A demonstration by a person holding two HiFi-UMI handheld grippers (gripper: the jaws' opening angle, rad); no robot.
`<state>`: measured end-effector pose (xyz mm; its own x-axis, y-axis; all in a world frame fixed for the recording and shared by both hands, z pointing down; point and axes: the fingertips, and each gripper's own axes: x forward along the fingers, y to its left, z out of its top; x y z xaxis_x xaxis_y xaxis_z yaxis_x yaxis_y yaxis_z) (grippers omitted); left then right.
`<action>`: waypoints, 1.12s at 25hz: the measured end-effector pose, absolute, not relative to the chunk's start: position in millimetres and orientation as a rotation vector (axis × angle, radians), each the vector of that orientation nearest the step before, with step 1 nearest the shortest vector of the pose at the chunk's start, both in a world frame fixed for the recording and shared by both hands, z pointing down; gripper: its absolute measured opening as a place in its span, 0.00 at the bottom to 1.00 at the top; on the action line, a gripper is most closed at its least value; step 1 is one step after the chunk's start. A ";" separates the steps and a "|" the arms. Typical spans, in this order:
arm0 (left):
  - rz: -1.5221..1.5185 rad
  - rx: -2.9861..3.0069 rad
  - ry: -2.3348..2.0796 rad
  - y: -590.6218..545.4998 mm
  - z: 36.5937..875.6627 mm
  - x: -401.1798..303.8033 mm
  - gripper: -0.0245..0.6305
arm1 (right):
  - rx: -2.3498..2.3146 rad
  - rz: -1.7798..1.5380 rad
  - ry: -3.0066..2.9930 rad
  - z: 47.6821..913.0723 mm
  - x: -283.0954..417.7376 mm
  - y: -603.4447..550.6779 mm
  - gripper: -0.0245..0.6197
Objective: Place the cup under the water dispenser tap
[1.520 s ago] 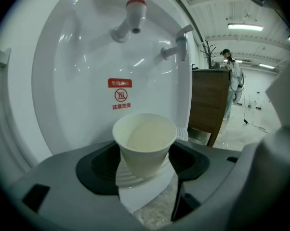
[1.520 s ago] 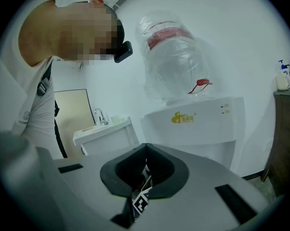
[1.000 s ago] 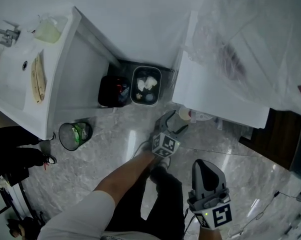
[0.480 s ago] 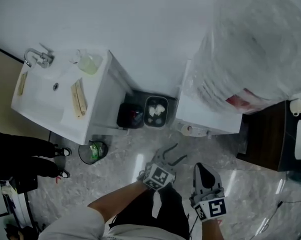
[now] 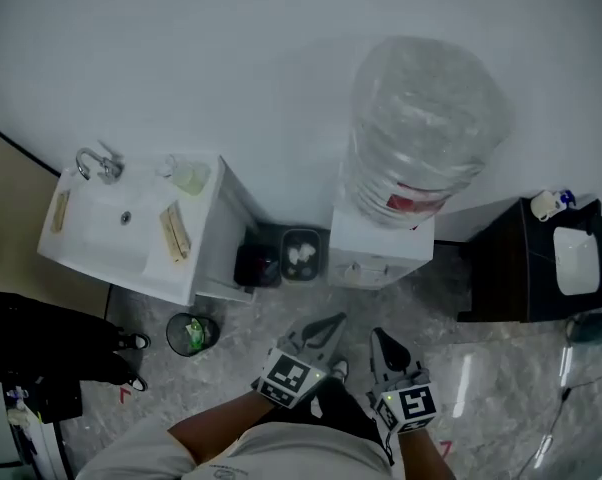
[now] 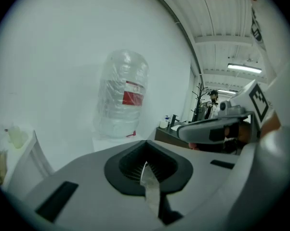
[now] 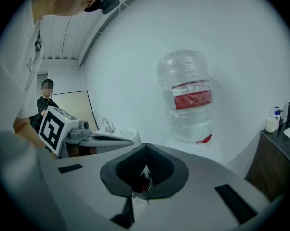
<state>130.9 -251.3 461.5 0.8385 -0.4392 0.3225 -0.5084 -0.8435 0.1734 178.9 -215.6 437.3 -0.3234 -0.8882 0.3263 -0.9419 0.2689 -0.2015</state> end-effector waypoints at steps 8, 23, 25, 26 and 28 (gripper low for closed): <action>0.344 2.801 -0.763 -222.8 402.0 140.9 0.04 | 1.698 0.466 -2.412 402.6 170.1 -190.7 0.06; 0.278 2.835 -0.790 -200.7 361.5 148.4 0.04 | 1.705 0.364 -2.441 366.5 174.7 -177.9 0.06; 0.276 2.838 -0.792 -200.2 360.3 149.5 0.04 | 1.703 0.362 -2.443 365.8 175.2 -177.7 0.06; 0.275 2.839 -0.793 -199.7 359.9 149.9 0.04 | 1.701 0.360 -2.445 365.4 175.4 -177.5 0.06; 0.275 2.838 -0.796 -198.5 359.9 150.8 0.04 | 1.696 0.358 -2.447 365.5 175.9 -177.1 0.06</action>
<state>150.8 -198.5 359.9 0.8396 -0.4944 0.2251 -0.5279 -0.8403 0.1237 175.9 -177.1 365.5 -0.3534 -0.9014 0.2501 -0.9353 0.3352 -0.1134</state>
